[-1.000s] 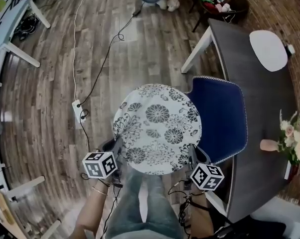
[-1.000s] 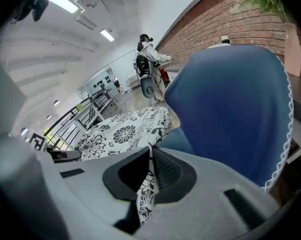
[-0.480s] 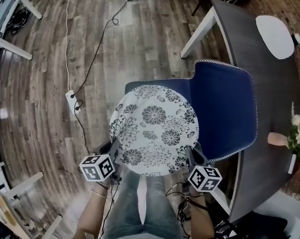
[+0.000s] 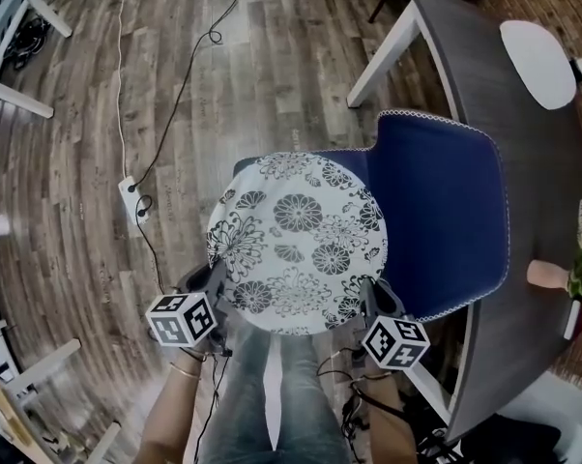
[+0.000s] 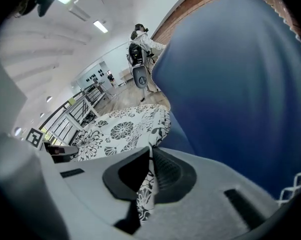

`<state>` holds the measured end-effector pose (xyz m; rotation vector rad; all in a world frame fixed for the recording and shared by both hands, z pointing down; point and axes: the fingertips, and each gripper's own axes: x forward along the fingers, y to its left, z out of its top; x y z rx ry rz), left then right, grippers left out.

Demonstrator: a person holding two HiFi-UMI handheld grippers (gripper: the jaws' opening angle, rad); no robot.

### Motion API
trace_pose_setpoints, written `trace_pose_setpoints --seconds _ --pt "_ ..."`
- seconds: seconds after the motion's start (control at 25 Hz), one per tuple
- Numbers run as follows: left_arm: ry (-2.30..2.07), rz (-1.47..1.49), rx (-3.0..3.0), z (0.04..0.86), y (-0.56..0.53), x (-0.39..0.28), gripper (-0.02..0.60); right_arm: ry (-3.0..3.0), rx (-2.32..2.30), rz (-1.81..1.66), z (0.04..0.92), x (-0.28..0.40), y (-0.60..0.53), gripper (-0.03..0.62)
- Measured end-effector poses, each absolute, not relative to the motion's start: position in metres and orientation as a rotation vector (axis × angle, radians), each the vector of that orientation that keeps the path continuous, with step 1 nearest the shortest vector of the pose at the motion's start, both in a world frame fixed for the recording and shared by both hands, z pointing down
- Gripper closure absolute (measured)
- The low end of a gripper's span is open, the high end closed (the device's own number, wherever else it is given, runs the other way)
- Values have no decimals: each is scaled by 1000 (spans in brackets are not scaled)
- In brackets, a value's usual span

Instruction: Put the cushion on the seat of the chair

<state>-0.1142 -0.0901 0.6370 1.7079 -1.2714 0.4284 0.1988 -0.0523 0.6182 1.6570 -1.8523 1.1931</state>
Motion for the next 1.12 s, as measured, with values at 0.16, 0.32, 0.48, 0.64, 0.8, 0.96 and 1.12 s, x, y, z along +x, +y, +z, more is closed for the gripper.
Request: trace_pose_setpoints --seconds 0.16,0.32,0.48,0.64,0.8,0.96,1.12 --pt "-1266 385 1702 654 -116 -110 566 -1851 1658 1204 637 199 -66 579" --pt "-1276 382 1720 678 -143 -100 566 -1849 1666 1201 662 208 -84 579" --pt "-1283 390 1728 704 -155 -95 566 -1842 1687 1207 686 217 -93 579" --pt "-1288 422 1738 731 -153 -98 566 -1832 1716 1175 705 223 -92 577" --pt "-1264 455 1751 747 -151 -98 566 -1791 1724 1111 714 224 -91 577" --pt "-1242 463 1753 739 -154 -100 566 -1744 1742 1102 699 218 -95 577" --pt "-1247 491 1763 753 -155 -100 566 -1704 1756 1101 713 222 -92 577"
